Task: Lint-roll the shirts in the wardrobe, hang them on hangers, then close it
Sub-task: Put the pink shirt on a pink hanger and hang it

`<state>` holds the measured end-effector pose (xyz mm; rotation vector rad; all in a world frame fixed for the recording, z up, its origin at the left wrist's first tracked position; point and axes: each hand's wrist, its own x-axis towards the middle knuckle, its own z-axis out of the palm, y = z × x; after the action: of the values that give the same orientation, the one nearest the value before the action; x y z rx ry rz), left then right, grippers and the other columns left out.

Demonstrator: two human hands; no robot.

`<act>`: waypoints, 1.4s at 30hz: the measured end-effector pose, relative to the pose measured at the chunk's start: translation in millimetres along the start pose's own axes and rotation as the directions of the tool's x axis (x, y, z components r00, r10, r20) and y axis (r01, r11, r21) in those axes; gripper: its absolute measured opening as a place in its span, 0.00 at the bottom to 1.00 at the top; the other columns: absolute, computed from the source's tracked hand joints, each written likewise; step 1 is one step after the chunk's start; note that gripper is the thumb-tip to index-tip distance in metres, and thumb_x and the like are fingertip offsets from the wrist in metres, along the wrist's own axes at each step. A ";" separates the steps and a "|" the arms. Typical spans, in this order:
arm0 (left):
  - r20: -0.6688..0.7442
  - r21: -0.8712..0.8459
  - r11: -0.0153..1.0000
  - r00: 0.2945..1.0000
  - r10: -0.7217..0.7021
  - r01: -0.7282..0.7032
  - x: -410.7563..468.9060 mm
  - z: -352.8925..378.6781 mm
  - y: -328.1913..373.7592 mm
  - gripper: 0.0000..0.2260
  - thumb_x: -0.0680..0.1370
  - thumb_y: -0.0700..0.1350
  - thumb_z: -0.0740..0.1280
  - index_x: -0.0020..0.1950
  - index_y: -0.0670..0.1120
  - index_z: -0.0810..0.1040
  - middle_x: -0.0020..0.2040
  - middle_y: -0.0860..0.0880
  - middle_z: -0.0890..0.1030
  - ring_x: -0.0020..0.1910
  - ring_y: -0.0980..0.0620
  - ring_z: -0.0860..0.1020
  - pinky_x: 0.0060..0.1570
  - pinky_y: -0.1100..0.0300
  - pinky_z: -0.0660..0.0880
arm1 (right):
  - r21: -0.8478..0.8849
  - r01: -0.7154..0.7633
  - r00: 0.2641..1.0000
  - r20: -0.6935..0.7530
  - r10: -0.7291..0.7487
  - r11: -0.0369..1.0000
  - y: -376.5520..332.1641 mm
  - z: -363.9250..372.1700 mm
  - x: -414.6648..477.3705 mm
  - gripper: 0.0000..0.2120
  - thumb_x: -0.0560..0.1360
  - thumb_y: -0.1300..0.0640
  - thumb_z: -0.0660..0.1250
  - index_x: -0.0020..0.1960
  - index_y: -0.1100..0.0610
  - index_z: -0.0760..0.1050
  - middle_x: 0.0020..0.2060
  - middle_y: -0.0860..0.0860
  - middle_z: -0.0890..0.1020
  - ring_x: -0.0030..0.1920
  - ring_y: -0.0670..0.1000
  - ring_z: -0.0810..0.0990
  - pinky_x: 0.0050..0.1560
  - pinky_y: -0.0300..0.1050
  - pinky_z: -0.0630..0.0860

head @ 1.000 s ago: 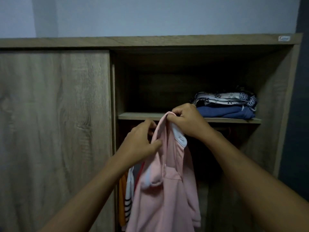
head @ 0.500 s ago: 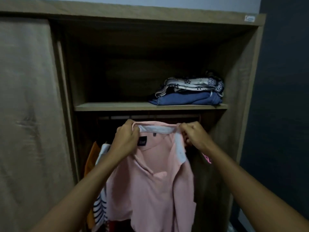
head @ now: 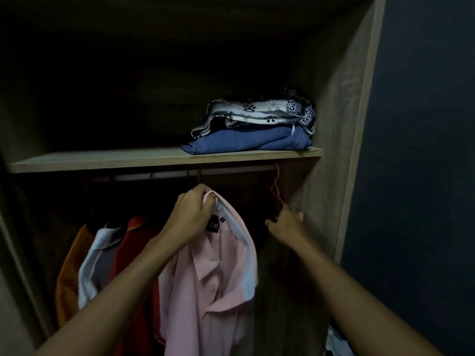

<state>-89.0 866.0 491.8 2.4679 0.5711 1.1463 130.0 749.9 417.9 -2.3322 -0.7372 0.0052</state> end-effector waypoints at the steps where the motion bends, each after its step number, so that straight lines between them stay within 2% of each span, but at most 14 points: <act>1: -0.002 0.004 1.000 1.000 0.003 -0.003 2.3 2.4 -1.9 0.06 0.80 0.42 0.62 0.49 0.46 0.78 0.44 0.49 0.81 0.44 0.49 0.78 0.43 0.59 0.67 | 0.020 -0.003 1.000 0.002 0.003 1.000 2.3 3.9 4.4 0.40 0.76 0.45 0.67 0.79 0.60 0.54 0.74 0.60 0.66 0.76 0.62 0.58 0.74 0.54 0.60; 7: -0.018 0.015 0.999 0.999 -0.030 0.030 13.9 13.3 -16.3 0.07 0.80 0.42 0.62 0.49 0.44 0.79 0.42 0.47 0.82 0.42 0.48 0.80 0.41 0.58 0.70 | 0.066 0.069 0.994 -0.092 -0.062 0.995 3.8 17.5 23.8 0.36 0.75 0.47 0.70 0.76 0.59 0.59 0.70 0.60 0.70 0.72 0.62 0.65 0.68 0.54 0.68; 10: -0.015 0.009 0.999 0.999 -0.043 0.043 17.2 18.8 -20.7 0.07 0.81 0.42 0.62 0.49 0.43 0.79 0.43 0.46 0.82 0.43 0.48 0.80 0.42 0.57 0.72 | 0.099 0.022 0.998 -0.058 -0.016 0.995 2.0 25.8 39.4 0.40 0.74 0.40 0.70 0.74 0.63 0.61 0.70 0.62 0.70 0.71 0.63 0.67 0.67 0.55 0.70; 12: -0.011 0.004 0.999 0.999 -0.049 0.049 18.3 22.9 -22.4 0.07 0.80 0.42 0.62 0.49 0.43 0.80 0.43 0.47 0.82 0.43 0.48 0.80 0.42 0.56 0.72 | 0.183 -0.044 0.999 -0.019 0.049 0.982 -1.4 31.2 49.6 0.40 0.72 0.40 0.72 0.73 0.65 0.64 0.69 0.62 0.72 0.70 0.63 0.70 0.66 0.54 0.73; 16: 0.006 0.011 0.999 0.999 -0.052 0.052 17.7 29.6 -23.9 0.07 0.80 0.42 0.62 0.50 0.43 0.80 0.43 0.47 0.82 0.44 0.48 0.80 0.43 0.56 0.73 | 0.444 -0.141 0.989 0.016 0.150 0.885 -4.9 41.0 67.5 0.23 0.71 0.60 0.74 0.63 0.66 0.76 0.59 0.62 0.82 0.58 0.61 0.81 0.57 0.47 0.78; 18: 0.012 0.015 0.998 0.998 -0.059 0.059 17.2 30.4 -25.8 0.06 0.81 0.41 0.62 0.49 0.43 0.79 0.43 0.46 0.82 0.43 0.47 0.80 0.42 0.55 0.73 | 0.486 -0.098 0.989 -0.047 0.139 0.868 -5.7 43.8 71.9 0.17 0.71 0.66 0.71 0.60 0.66 0.79 0.54 0.63 0.84 0.55 0.61 0.83 0.56 0.47 0.78; 21: 0.006 0.017 0.998 0.998 -0.061 0.061 15.3 29.1 -28.5 0.06 0.80 0.41 0.63 0.48 0.44 0.79 0.41 0.48 0.82 0.42 0.49 0.80 0.40 0.58 0.69 | 0.487 0.021 0.985 -0.159 0.066 0.873 -6.8 45.3 67.2 0.15 0.71 0.68 0.70 0.57 0.64 0.80 0.51 0.62 0.85 0.53 0.61 0.83 0.54 0.47 0.77; 25: 0.014 0.010 0.998 0.998 -0.058 0.058 10.2 25.9 -27.2 0.06 0.80 0.41 0.63 0.49 0.44 0.79 0.41 0.48 0.82 0.42 0.50 0.80 0.41 0.57 0.71 | 0.502 0.095 0.986 -0.168 -0.011 0.860 2.4 55.4 48.1 0.09 0.71 0.68 0.72 0.49 0.60 0.79 0.42 0.56 0.83 0.43 0.56 0.81 0.48 0.46 0.77; 29: 0.033 0.003 0.999 0.998 -0.047 0.047 0.1 20.8 -21.0 0.06 0.80 0.42 0.63 0.49 0.44 0.79 0.42 0.47 0.82 0.42 0.49 0.80 0.43 0.56 0.73 | 0.534 0.088 0.993 -0.111 -0.034 0.841 16.0 61.2 11.4 0.07 0.72 0.68 0.72 0.44 0.58 0.76 0.37 0.53 0.80 0.34 0.48 0.76 0.37 0.39 0.72; 32: 0.039 -0.007 0.999 0.999 -0.037 0.037 -8.4 14.5 -14.3 0.06 0.80 0.42 0.63 0.50 0.43 0.79 0.42 0.47 0.82 0.43 0.49 0.79 0.42 0.56 0.72 | 0.563 0.161 0.982 -0.171 -0.076 0.810 31.8 62.5 -35.2 0.07 0.72 0.68 0.71 0.44 0.58 0.76 0.38 0.54 0.81 0.34 0.47 0.75 0.38 0.40 0.72; 34: 0.043 -0.017 1.000 0.999 -0.023 0.024 -15.5 9.1 -8.7 0.06 0.80 0.41 0.63 0.50 0.44 0.79 0.42 0.47 0.82 0.43 0.49 0.80 0.41 0.59 0.69 | 0.611 0.210 0.970 -0.228 -0.084 0.764 43.9 67.4 -78.8 0.07 0.73 0.66 0.71 0.46 0.57 0.76 0.40 0.53 0.81 0.37 0.46 0.78 0.40 0.37 0.74; 37: 0.047 -0.036 0.999 0.999 -0.007 0.009 -27.9 0.9 -0.2 0.05 0.80 0.41 0.63 0.49 0.45 0.79 0.41 0.48 0.82 0.42 0.49 0.80 0.41 0.59 0.68 | 0.736 0.088 0.990 -0.136 0.019 0.672 55.1 72.3 -137.3 0.11 0.74 0.61 0.73 0.55 0.54 0.75 0.44 0.50 0.83 0.45 0.46 0.83 0.44 0.36 0.78; 40: 0.054 -0.045 0.999 0.998 0.013 -0.011 -41.7 -6.8 9.4 0.06 0.80 0.41 0.63 0.49 0.44 0.80 0.42 0.47 0.82 0.43 0.49 0.80 0.42 0.58 0.70 | 0.813 0.014 0.999 -0.038 0.029 0.582 56.2 58.0 -164.3 0.09 0.76 0.55 0.72 0.55 0.56 0.77 0.39 0.54 0.83 0.36 0.50 0.82 0.35 0.38 0.79; 42: 0.054 -0.051 0.998 0.998 0.026 -0.023 -49.4 -12.8 15.3 0.06 0.80 0.41 0.63 0.49 0.44 0.80 0.42 0.47 0.82 0.43 0.49 0.79 0.42 0.58 0.71 | 0.808 0.005 1.000 -0.019 0.019 0.590 49.5 39.7 -177.4 0.08 0.79 0.52 0.67 0.51 0.55 0.80 0.33 0.53 0.80 0.32 0.49 0.78 0.31 0.36 0.75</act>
<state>-125.0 830.3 475.5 2.4615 0.4919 1.0859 -1.6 653.7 323.5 -1.4313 -0.5403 0.2658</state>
